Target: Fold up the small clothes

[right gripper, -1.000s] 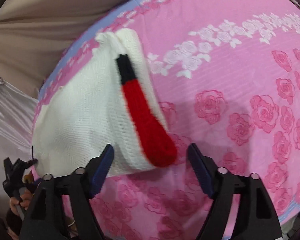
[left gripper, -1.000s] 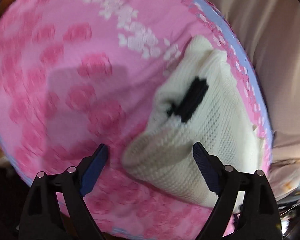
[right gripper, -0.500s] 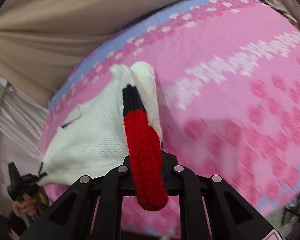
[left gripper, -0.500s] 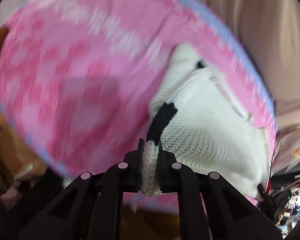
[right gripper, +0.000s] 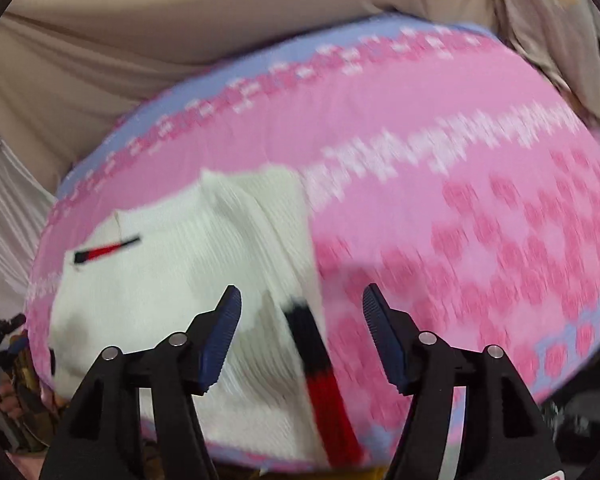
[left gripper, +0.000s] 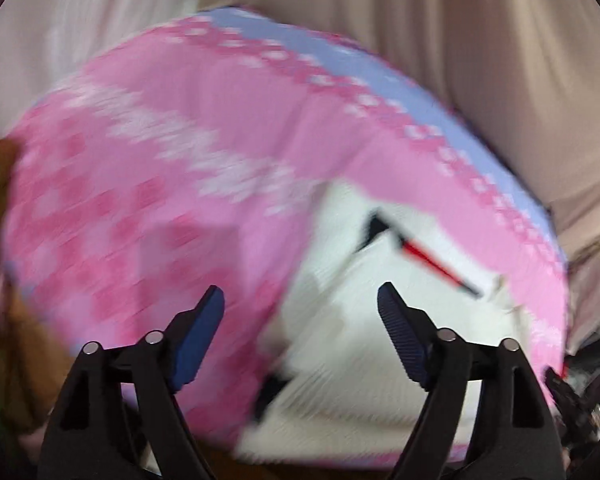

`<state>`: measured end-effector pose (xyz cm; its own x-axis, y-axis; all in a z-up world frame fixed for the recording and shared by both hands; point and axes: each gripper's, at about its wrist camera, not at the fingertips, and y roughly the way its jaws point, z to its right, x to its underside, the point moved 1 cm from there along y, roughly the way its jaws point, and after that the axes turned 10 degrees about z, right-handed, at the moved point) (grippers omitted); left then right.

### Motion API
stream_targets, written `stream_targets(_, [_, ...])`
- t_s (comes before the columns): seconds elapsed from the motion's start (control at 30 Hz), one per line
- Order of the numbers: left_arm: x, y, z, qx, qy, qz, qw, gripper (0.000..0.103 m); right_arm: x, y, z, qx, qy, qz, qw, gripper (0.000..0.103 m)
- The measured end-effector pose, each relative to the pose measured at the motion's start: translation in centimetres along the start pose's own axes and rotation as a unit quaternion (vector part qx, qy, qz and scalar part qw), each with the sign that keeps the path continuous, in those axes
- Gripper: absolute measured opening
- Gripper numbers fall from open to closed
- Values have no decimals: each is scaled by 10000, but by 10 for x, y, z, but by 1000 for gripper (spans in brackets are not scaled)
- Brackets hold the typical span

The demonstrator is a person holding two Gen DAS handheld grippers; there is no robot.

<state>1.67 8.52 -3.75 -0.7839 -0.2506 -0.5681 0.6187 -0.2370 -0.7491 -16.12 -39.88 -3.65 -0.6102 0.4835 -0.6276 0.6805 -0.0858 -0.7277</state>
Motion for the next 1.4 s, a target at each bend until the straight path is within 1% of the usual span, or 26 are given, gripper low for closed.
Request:
stream_targets(0.07, [-4, 27, 11, 109, 99, -63, 9999, 79, -12, 23, -15, -101, -134, -52, 9998, 64])
stream_targets(0.1, [-2, 47, 19, 139, 179, -246, 9994, 77, -16, 40, -22, -125, -214, -86, 9997, 64])
stream_targets(0.17, [6, 81, 32, 305, 323, -664, 9968, 56, -17, 68, -33, -141, -271, -236, 9993, 64])
stream_targets(0.2, [9, 90, 37, 222, 376, -821, 9957, 33, -14, 77, -37, -100, -284, -294, 9991, 64])
stream_targets(0.23, [10, 95, 39, 201, 378, -907, 9950, 6, -13, 88, -40, -60, -304, -371, 9988, 51])
stream_targets(0.27, [9, 94, 41, 290, 316, -924, 9948, 7, -12, 93, -42, -20, -322, -390, 9987, 37])
stream_targets(0.3, [6, 84, 42, 356, 245, -788, 9960, 7, -12, 91, -43, -75, -294, -380, 9988, 16])
stream_targets(0.43, [-25, 38, 50, 654, 262, -235, 9972, 6, -31, 38, -43, -686, 149, 240, 9972, 12])
stream_targets(0.5, [-50, 30, 57, 682, 263, 6, 9973, 6, -48, 16, -42, -857, 320, 545, 9943, 8])
stream_targets(0.57, [-68, 39, 65, 588, 355, 111, 9976, 6, -69, 10, -36, -958, 573, 761, 9908, 8])
stream_targets(0.63, [-69, 72, 73, 225, 677, -22, 9974, 7, -80, 29, -28, -975, 764, 652, 9902, 9])
stream_targets(0.7, [-55, 116, 72, -86, 811, -459, 9956, 8, -77, 67, -21, -667, 671, 326, 9950, 12])
stream_targets(0.77, [-38, 146, 59, -376, 701, -879, 9929, 10, -62, 113, -11, -360, 703, -309, 9964, 15])
stream_targets(0.8, [-35, 137, 53, -231, 501, -641, 9964, 11, -56, 122, -5, -339, 877, -443, 9946, 10])
stream_targets(0.87, [-32, 105, 43, -152, 221, -389, 9989, 28, -56, 103, 2, -460, 1245, -155, 9910, 16])
stream_targets(0.9, [-30, 91, 38, -181, 150, -340, 9991, 51, -56, 86, 3, -363, 1214, 12, 9919, 34])
stream_targets(0.93, [-26, 76, 31, -178, 51, -228, 9996, 66, -55, 71, 3, -249, 1127, 120, 9932, 61])
stream_targets(0.97, [-20, 57, 21, -151, -29, -72, 9999, 68, -52, 55, 5, -88, 1005, 223, 9946, 70])
stream_targets(1.0, [-16, 49, 16, -169, -14, -76, 9998, 70, -47, 44, 6, -6, 908, 293, 9954, 73])
stream_targets(1.07, [-1, 40, 4, -212, -29, -289, 9994, 73, -29, 32, 9, 62, 721, 143, 9973, 73])
stream_targets(1.13, [17, 43, -10, -260, -263, -584, 9976, 73, -2, 44, 11, 55, 667, -373, 9971, 72])
stream_targets(1.17, [26, 45, -14, -300, -367, -710, 9964, 73, 11, 52, 11, 8, 680, -598, 9959, 63])
stream_targets(1.2, [34, 47, -19, -370, -489, -849, 9945, 73, 24, 62, 10, -49, 665, -825, 9944, 31])
stream_targets(1.27, [47, 46, -24, -373, -686, -989, 9920, 73, 31, 60, 17, -25, 852, -692, 9940, 30])
stream_targets(1.33, [55, 45, -29, -389, -760, -1048, 9908, 73, 33, 58, 31, 27, 1153, -693, 9909, 44])
stream_targets(1.4, [57, 43, -29, -385, -769, -1031, 9909, 75, 29, 52, 33, 75, 1187, -717, 9903, 45])
